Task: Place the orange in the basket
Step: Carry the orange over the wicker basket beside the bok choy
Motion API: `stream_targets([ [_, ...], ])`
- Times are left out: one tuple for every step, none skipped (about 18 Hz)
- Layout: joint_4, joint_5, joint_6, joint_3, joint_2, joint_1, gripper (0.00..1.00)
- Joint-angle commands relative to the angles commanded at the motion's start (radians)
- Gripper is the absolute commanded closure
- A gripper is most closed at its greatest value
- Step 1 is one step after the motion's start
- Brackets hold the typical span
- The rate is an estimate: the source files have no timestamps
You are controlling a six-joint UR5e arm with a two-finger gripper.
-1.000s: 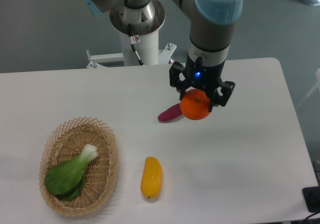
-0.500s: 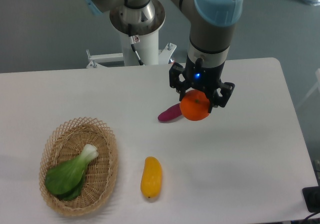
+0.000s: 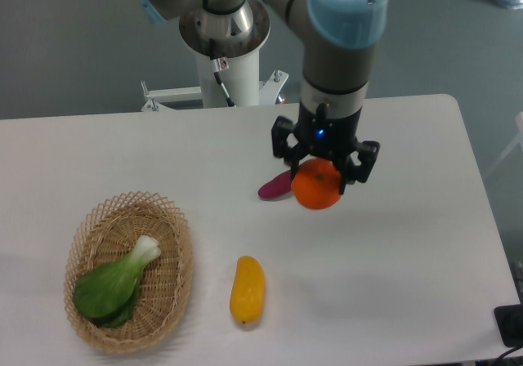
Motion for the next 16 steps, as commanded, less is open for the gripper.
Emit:
stream_targets([
  [0.000, -0.002, -0.054, 0.000, 0.006, -0.035, 0.35],
  [-0.009, -0.002, -0.089, -0.002, 0.009, -0.063, 0.35],
  [-0.009, 0.000, -0.138, -0.012, 0.012, -0.087, 0.35],
  [-0.005, 0.005, -0.204, -0.024, 0.012, -0.109, 0.35],
  [0.000, 0.005, -0.273, -0.031, 0.011, -0.129, 0.35],
  [0.003, 0.003, -0.339, -0.032, 0.006, -0.150, 0.35],
  [0.005, 0.002, -0.432, -0.035, -0.004, -0.190, 0.35],
  [0.009, 0.003, -0.527, -0.038, -0.026, -0.236, 0.34],
  [0.009, 0.002, -0.584, -0.038, -0.044, -0.258, 0.34],
  [0.008, 0.002, -0.611, -0.038, -0.060, -0.285, 0.33],
  [0.008, 0.002, -0.623, -0.035, -0.072, -0.295, 0.32],
  [0.008, 0.000, -0.641, -0.037, -0.089, -0.304, 0.32],
  [0.008, 0.000, -0.648, -0.038, -0.106, -0.318, 0.32],
  [0.008, 0.002, -0.654, -0.038, -0.135, -0.324, 0.32],
  [0.009, 0.000, -0.671, -0.037, -0.165, -0.331, 0.32],
  [0.024, 0.000, -0.688, -0.037, -0.190, -0.339, 0.31],
])
